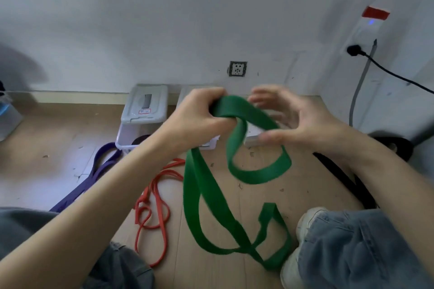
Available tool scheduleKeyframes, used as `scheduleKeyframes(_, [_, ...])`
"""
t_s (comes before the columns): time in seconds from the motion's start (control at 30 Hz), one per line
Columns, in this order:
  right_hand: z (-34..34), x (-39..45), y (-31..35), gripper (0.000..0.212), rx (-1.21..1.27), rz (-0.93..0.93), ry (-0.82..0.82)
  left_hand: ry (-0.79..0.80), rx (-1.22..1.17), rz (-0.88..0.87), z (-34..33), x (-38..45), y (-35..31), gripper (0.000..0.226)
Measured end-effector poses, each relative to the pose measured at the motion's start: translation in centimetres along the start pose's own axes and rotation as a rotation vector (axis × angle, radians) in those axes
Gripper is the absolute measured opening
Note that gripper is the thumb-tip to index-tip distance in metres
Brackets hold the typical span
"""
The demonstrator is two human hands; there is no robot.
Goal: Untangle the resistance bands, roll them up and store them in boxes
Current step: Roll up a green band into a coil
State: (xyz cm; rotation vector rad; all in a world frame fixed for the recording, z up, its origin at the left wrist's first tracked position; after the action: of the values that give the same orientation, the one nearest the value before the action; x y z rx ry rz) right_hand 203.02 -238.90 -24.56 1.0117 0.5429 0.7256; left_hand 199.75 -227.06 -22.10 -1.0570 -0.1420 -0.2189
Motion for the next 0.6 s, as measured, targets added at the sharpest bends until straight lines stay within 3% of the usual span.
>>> scheduleKeyframes(0.07, [-2.5,0.2,-0.1,0.056,-0.129,-0.006,0.057,0.041,0.052,-0.006,-1.4,0.1,0.2,0.009])
scheduleKeyframes(0.13, [-2.6,0.6,-0.2,0.031,-0.150,0.001,-0.062,0.067,0.039,-0.009,-2.2,0.1,1.3,0.005])
scheduleKeyframes(0.2, [-2.0,0.4,0.8,0.015,0.007,0.057,-0.169,0.069,-0.006,0.007,-2.9,-0.4,3.4,0.010])
scheduleKeyframes(0.27, [-1.4,0.4,1.6,0.017,0.299,0.132,-0.186,0.118,-0.109,0.088,-5.0,-1.5,6.6,0.024])
scheduleKeyframes(0.33, [-1.2,0.4,1.8,0.019,0.508,0.170,-0.183,0.165,-0.171,0.190,-7.3,-2.6,9.3,0.020])
scheduleKeyframes(0.43, [-1.3,0.3,1.3,0.018,0.487,0.172,-0.209,0.207,-0.044,0.228,-8.0,-2.8,10.5,0.010])
scheduleKeyframes(0.5, [-0.3,0.1,1.2,0.015,0.547,0.181,-0.234,0.116,-0.029,0.160,-5.6,-1.8,8.4,0.013])
scheduleKeyframes(0.57, [1.4,-0.3,1.5,0.014,0.536,0.205,-0.251,-0.048,-0.347,0.078,-1.8,-0.7,4.5,0.018])
scheduleKeyframes(0.6, [1.9,-0.5,1.7,0.013,0.417,0.207,-0.234,-0.117,-0.479,-0.009,0.3,-0.3,2.1,0.018])
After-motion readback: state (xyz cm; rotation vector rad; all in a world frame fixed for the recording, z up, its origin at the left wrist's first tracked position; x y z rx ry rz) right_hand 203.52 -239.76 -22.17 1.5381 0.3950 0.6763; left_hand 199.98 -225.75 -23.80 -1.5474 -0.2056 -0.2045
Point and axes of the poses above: each hand's wrist, its own x-axis towards the middle knuckle, its own z-axis out of the back of the hand, y = z × x, the point moved 10 cm from there along x, towards the middle knuckle, and after that the axes turned 4 degrees about y, right-handed, at the moved point
